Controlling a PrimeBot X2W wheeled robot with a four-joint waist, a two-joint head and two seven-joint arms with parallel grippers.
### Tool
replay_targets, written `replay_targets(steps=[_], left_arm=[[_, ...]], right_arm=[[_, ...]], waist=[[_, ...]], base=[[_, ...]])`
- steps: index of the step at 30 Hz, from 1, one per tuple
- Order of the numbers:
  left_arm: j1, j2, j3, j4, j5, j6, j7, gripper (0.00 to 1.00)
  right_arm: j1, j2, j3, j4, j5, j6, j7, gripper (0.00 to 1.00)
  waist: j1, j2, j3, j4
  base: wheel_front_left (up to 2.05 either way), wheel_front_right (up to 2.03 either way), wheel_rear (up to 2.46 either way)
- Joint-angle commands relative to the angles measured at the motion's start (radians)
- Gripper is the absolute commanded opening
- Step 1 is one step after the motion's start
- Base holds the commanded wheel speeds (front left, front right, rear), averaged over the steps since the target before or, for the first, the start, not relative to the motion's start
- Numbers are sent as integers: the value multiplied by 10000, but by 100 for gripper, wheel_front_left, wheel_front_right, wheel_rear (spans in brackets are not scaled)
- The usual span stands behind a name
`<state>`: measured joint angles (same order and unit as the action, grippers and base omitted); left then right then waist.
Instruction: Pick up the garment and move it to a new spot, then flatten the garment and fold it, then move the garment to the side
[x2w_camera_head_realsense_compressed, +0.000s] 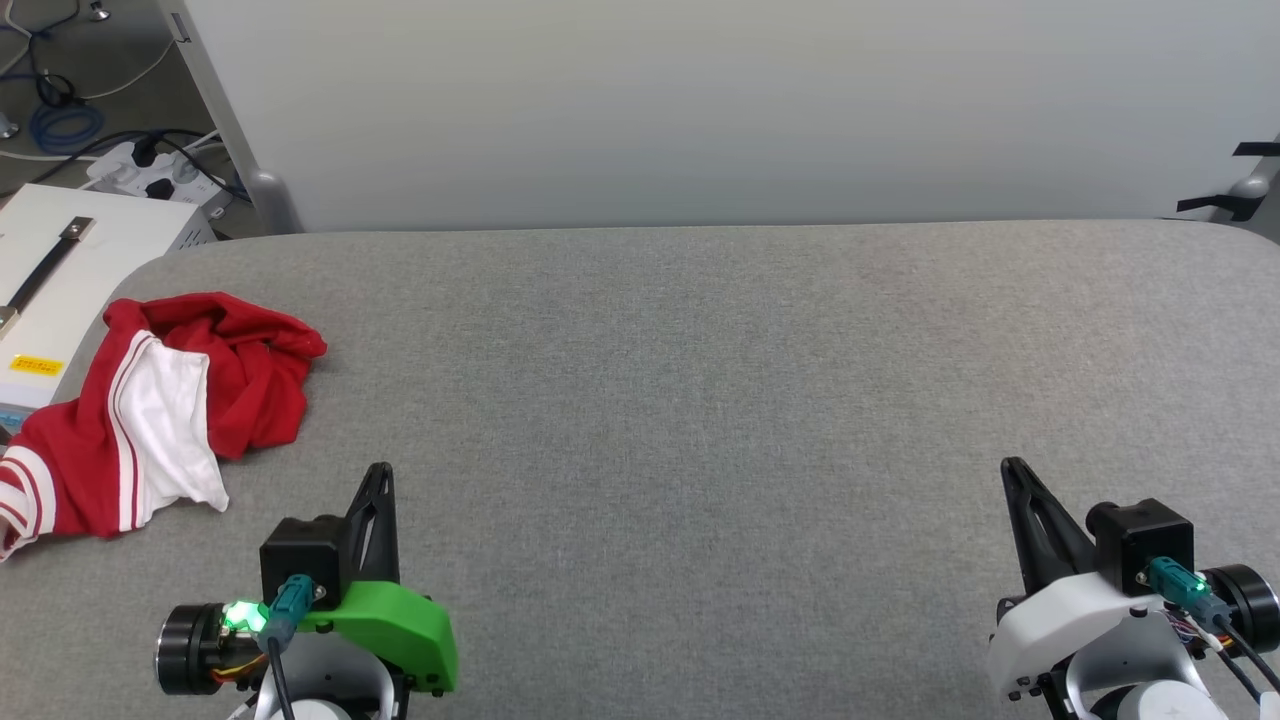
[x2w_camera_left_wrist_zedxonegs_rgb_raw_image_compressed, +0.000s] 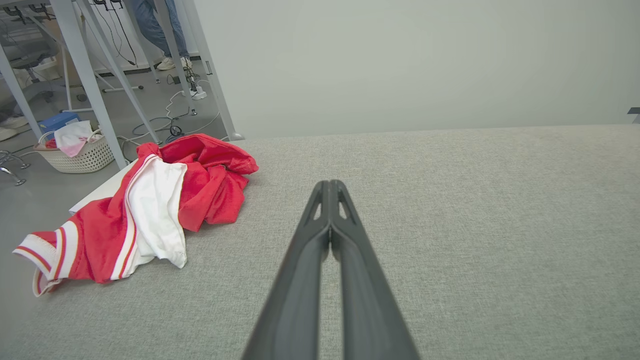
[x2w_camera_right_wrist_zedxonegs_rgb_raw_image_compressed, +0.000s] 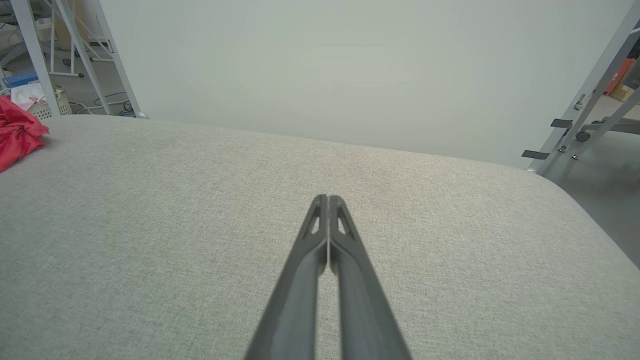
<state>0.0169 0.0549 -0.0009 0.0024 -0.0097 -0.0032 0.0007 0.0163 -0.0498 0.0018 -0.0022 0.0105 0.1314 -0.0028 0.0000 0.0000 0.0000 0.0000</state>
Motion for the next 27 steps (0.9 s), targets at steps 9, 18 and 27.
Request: replay_targets(steps=[9, 18, 27], left_arm=[[-169, -47, 9, -24, 97, 32, -7, 0], [-169, -47, 9, -24, 97, 32, -7, 0], [-169, -47, 9, -24, 97, 32, -7, 0]], right_arm=[[-163, -4, -18, 22, -105, -7, 28, 0], [-163, -4, -18, 22, -105, -7, 28, 0], [-163, -4, -18, 22, -105, -7, 28, 0]], waist=[[0, 0, 0, 0], [0, 0, 0, 0], [0, 0, 0, 0]], base=[[0, 0, 0], [0, 0, 0], [0, 0, 0]])
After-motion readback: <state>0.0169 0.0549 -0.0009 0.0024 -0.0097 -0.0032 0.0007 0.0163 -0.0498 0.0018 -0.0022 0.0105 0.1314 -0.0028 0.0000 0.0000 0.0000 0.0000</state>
